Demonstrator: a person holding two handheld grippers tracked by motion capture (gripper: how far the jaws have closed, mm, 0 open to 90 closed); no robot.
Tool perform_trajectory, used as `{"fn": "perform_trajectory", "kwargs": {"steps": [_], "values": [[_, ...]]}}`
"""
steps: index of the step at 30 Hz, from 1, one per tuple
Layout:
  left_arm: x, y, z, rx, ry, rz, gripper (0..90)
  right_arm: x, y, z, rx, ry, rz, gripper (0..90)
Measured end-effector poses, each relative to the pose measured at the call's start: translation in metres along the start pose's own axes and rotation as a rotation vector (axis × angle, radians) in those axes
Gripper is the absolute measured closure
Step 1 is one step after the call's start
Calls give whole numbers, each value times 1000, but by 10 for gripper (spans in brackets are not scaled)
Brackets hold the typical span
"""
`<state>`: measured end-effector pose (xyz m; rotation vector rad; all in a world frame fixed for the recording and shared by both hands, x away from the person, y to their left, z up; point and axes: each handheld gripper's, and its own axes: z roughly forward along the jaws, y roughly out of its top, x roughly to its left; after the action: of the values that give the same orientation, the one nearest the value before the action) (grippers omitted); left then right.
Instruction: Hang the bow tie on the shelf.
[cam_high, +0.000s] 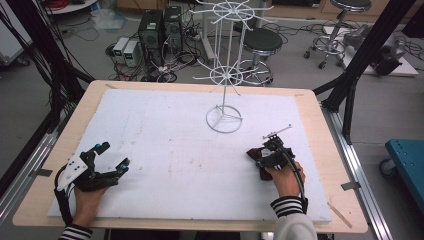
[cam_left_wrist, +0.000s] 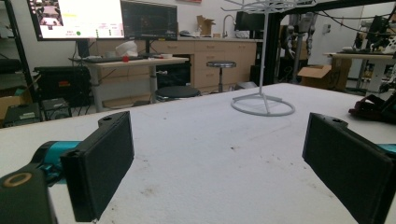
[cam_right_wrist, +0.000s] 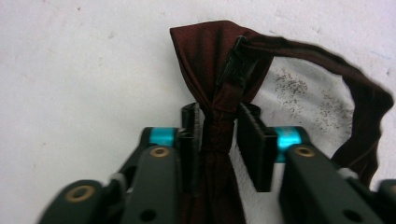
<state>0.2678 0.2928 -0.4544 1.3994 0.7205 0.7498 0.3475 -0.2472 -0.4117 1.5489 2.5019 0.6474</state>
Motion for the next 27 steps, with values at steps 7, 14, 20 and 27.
{"fn": "perform_trajectory", "kwargs": {"steps": [7,14,20,27], "values": [[0,0,0,0,0,0,94,-1,0,-1,0,0,-3,776],[0,0,0,-1,0,0,93,-1,-1,-6,-34,15,-12,777],[0,0,0,-1,1,0,93,2,-1,-13,-94,44,-25,777],[0,0,0,-1,1,1,93,5,1,-23,-190,65,-65,778]]}}
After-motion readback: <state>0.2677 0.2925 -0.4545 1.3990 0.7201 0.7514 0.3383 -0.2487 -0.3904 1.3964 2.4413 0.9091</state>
